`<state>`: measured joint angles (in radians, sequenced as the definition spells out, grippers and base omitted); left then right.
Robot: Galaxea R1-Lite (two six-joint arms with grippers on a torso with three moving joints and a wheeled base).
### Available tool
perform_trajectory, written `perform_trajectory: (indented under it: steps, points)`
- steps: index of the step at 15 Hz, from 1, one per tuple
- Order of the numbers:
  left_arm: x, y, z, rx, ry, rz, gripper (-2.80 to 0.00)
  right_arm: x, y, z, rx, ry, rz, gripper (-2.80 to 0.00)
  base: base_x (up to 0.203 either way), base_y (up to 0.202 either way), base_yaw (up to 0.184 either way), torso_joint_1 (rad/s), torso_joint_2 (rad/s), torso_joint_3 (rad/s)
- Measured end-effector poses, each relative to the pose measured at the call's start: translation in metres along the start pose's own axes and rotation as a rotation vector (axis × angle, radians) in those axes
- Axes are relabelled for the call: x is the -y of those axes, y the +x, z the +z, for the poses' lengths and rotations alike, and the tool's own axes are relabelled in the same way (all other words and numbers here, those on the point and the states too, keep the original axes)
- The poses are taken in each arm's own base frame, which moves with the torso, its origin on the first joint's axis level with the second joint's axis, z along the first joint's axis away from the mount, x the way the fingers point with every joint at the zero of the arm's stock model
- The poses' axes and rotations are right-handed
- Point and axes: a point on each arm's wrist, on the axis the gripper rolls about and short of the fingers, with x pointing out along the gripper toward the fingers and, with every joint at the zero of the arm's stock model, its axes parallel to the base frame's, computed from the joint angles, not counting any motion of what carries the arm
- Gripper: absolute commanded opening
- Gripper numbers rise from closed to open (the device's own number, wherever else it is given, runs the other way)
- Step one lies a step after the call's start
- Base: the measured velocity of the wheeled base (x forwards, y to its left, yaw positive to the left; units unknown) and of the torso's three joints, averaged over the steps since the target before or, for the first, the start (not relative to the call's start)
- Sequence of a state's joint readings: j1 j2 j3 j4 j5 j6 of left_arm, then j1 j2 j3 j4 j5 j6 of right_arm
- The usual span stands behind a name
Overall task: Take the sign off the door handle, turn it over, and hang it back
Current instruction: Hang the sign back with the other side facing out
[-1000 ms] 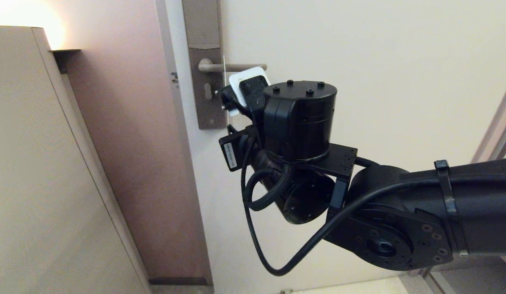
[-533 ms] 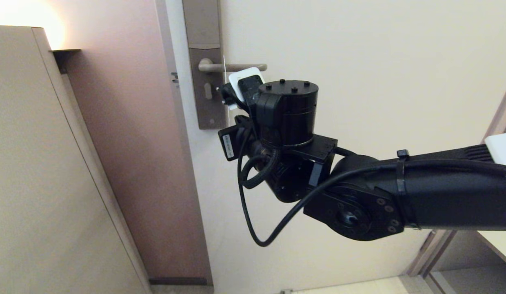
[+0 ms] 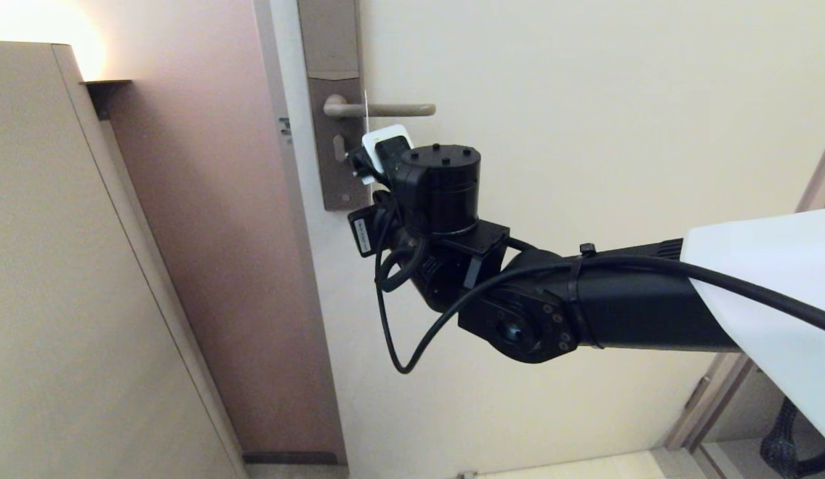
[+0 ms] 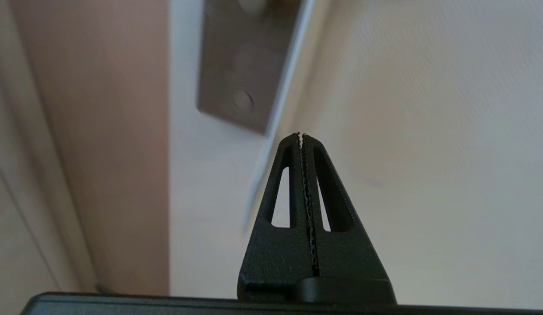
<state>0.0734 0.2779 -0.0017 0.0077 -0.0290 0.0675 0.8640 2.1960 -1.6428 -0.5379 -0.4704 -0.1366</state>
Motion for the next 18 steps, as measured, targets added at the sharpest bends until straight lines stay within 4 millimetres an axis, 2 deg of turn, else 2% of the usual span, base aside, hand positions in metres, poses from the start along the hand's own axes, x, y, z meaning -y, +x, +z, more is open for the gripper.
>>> perform_trajectory:
  steps: [5,12,18]
  points:
    - [0.0,0.0,0.0,0.0,0.0,0.001,-2.8,-0.011,0.008,0.014,0.073,0.031,0.061,-2.8,0.0,0.0,0.0,0.0,0.0,0.0]
    - [0.0,0.0,0.0,0.0,-0.001,-0.001,-2.8,-0.035,0.018,0.008,0.104,0.035,0.123,-2.8,0.0,0.0,0.0,0.0,0.0,0.0]
    - [0.0,0.0,0.0,0.0,0.0,0.0,-2.8,-0.041,0.03,0.006,0.137,0.042,0.107,-2.8,0.0,0.0,0.0,0.0,0.0,0.0]
